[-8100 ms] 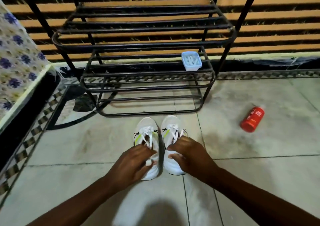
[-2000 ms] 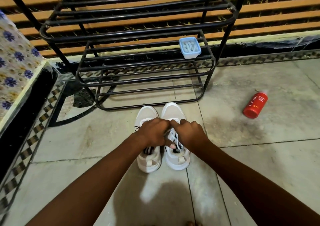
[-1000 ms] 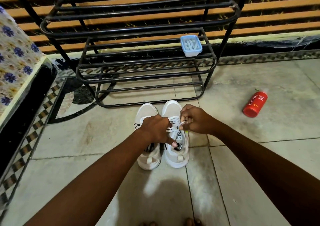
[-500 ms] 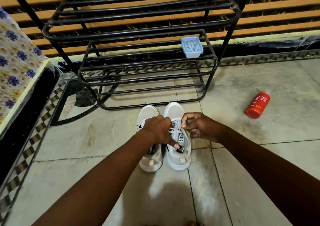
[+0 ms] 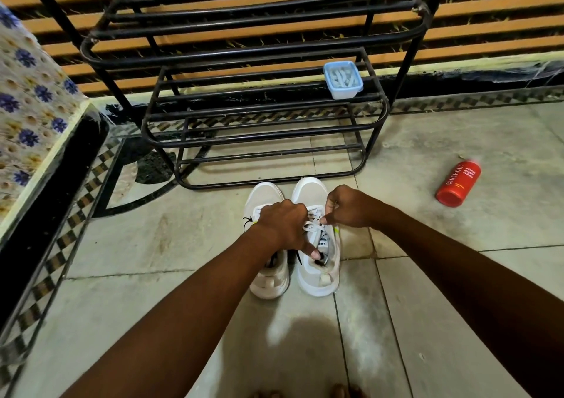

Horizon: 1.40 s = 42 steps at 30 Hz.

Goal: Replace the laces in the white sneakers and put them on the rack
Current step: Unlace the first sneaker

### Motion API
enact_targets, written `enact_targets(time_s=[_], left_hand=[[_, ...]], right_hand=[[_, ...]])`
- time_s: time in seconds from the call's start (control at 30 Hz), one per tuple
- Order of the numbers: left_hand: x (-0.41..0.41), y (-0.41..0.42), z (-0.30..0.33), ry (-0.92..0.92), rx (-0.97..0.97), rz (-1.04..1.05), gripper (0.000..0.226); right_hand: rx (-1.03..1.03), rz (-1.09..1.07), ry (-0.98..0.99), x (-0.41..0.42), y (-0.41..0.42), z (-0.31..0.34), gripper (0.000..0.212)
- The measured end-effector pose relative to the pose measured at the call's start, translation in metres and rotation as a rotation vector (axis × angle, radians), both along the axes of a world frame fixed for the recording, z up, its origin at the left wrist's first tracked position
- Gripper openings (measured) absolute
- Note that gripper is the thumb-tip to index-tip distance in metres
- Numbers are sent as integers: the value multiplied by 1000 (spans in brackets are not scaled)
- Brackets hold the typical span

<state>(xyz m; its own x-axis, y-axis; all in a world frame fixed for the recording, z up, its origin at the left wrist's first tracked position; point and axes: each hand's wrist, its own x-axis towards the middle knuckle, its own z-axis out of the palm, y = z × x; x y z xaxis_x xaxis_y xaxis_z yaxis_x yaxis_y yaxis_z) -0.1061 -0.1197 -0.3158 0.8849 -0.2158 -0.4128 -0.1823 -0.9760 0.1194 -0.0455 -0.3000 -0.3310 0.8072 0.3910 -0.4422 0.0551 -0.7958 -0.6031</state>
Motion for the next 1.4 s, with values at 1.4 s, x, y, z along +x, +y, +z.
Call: enact_targets(time_s=[1.4], left_hand=[[1, -6, 8, 64, -9, -31, 70]], right_hand=[[14, 454, -419, -20, -36, -20, 16]])
